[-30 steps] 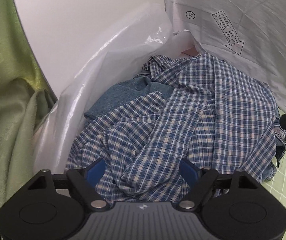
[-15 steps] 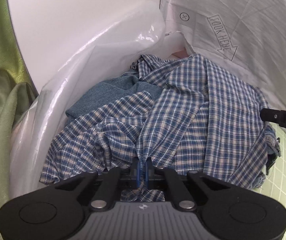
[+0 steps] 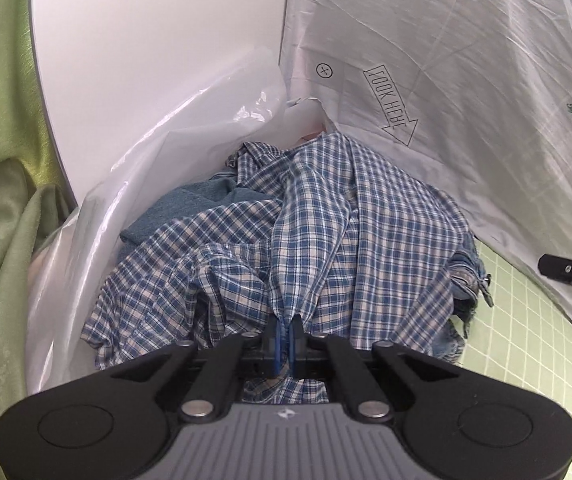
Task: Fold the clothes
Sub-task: 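Reach both tools into the heap and close them on the checked shirt, then lift the checked shirt with both grippers, pulling it free of the jeans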
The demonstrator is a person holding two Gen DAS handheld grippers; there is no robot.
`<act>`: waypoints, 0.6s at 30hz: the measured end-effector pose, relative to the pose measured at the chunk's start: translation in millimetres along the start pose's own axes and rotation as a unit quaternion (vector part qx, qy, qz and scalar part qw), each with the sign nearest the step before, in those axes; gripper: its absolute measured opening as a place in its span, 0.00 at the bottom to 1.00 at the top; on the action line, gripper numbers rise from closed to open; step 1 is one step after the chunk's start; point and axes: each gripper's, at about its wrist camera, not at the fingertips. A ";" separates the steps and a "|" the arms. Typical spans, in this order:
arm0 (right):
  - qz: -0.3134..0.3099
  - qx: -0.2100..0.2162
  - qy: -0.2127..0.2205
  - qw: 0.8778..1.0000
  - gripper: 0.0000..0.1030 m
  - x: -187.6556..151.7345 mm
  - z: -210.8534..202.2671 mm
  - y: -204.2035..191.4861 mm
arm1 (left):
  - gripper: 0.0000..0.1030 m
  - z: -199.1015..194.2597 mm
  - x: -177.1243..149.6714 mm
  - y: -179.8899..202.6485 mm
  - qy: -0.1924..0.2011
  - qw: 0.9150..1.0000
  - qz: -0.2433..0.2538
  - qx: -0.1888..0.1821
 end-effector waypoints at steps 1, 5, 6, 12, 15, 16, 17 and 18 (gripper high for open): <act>0.003 0.003 -0.005 1.000 0.21 -1.5 -1.2 1.3 | 0.04 -0.8 -0.8 -0.6 0.000 1.000 -0.005 -0.002; 0.002 0.013 -0.015 1.000 0.44 -4.6 5.4 -6.7 | 0.04 4.2 2.2 -6.5 -0.005 1.000 -0.019 0.003; 0.002 0.015 -0.018 1.000 0.50 -4.5 9.3 -10.1 | 0.04 6.3 3.5 -7.7 -0.005 1.000 -0.018 0.004; -0.021 0.038 -0.035 0.998 0.53 -0.9 39.9 -33.3 | 0.05 28.0 5.4 -22.6 -0.024 0.999 -0.040 0.009; -0.013 0.054 -0.050 0.997 0.53 3.1 58.6 -40.7 | 0.08 38.2 5.0 -28.0 -0.033 0.999 -0.041 0.010; -0.008 0.057 -0.053 0.997 0.54 4.1 64.4 -42.7 | 0.09 41.3 5.0 -29.1 -0.036 0.998 -0.041 0.010; -0.004 0.060 -0.056 0.997 0.58 5.0 70.1 -44.7 | 0.09 44.1 4.9 -30.2 -0.039 0.998 -0.041 0.011; 0.000 0.061 -0.058 0.996 0.64 5.1 76.1 -46.7 | 0.09 46.5 4.1 -31.5 -0.041 0.998 -0.044 0.011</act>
Point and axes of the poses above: each gripper's, at about its wrist camera, not at the fingertips, and z roughly the way its jaws point, y to its right, x to its top, and after that the axes turned 11 degrees about z, right-handed
